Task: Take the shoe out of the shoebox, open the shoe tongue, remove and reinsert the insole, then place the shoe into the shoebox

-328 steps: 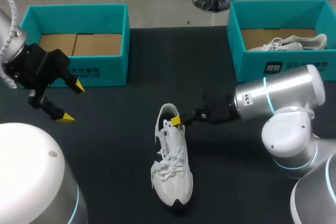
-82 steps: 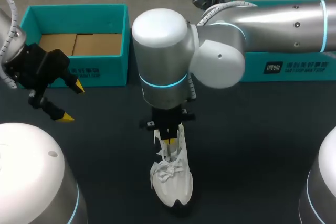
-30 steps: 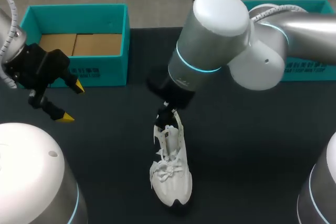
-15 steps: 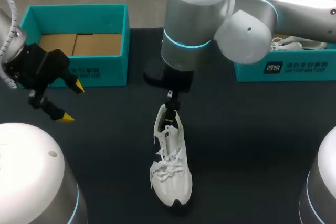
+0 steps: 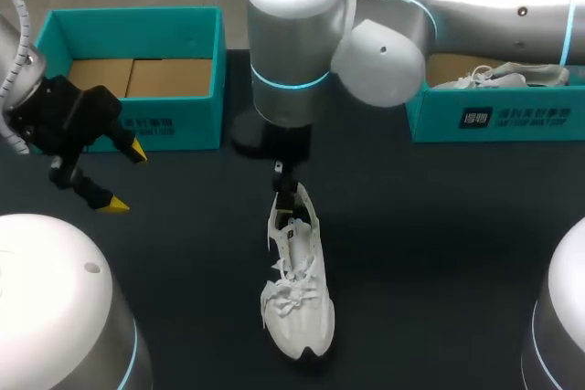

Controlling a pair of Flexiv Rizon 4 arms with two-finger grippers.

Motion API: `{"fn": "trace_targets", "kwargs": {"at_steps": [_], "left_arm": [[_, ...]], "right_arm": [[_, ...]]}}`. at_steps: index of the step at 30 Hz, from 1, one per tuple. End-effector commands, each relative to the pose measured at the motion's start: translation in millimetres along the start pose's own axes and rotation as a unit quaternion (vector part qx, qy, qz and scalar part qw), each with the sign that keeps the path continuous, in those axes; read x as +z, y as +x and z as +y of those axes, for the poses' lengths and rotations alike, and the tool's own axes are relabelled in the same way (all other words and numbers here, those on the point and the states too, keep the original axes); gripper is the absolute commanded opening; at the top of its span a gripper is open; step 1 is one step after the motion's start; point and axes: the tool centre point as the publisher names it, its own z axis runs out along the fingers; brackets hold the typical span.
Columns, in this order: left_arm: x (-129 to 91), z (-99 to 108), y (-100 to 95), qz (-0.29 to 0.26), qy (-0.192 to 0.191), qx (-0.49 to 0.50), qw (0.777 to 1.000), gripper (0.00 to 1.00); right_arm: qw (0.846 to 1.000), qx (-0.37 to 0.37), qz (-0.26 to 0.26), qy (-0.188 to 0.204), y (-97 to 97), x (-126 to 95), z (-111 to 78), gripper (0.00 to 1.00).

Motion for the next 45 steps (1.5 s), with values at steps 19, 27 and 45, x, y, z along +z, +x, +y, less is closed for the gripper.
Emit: {"fn": "trace_targets", "kwargs": {"at_steps": [19, 27, 45], "left_arm": [[0, 0, 0.1, 0.000, -0.001, 0.000, 1.000, 1.00], [0, 0, 0.1, 0.000, -0.001, 0.000, 1.000, 1.00], [0, 0, 0.1, 0.000, -0.001, 0.000, 1.000, 1.00]], "right_arm": [[0.999, 0.009, 0.020, 0.030, -10.5, 46, -0.1, 1.00], [0.999, 0.011, 0.014, 0.035, -12.2, 49, -4.3, 0.00], [0.998, 0.042, -0.023, 0.035, -1.9, 12, -15.8, 0.00]]}}
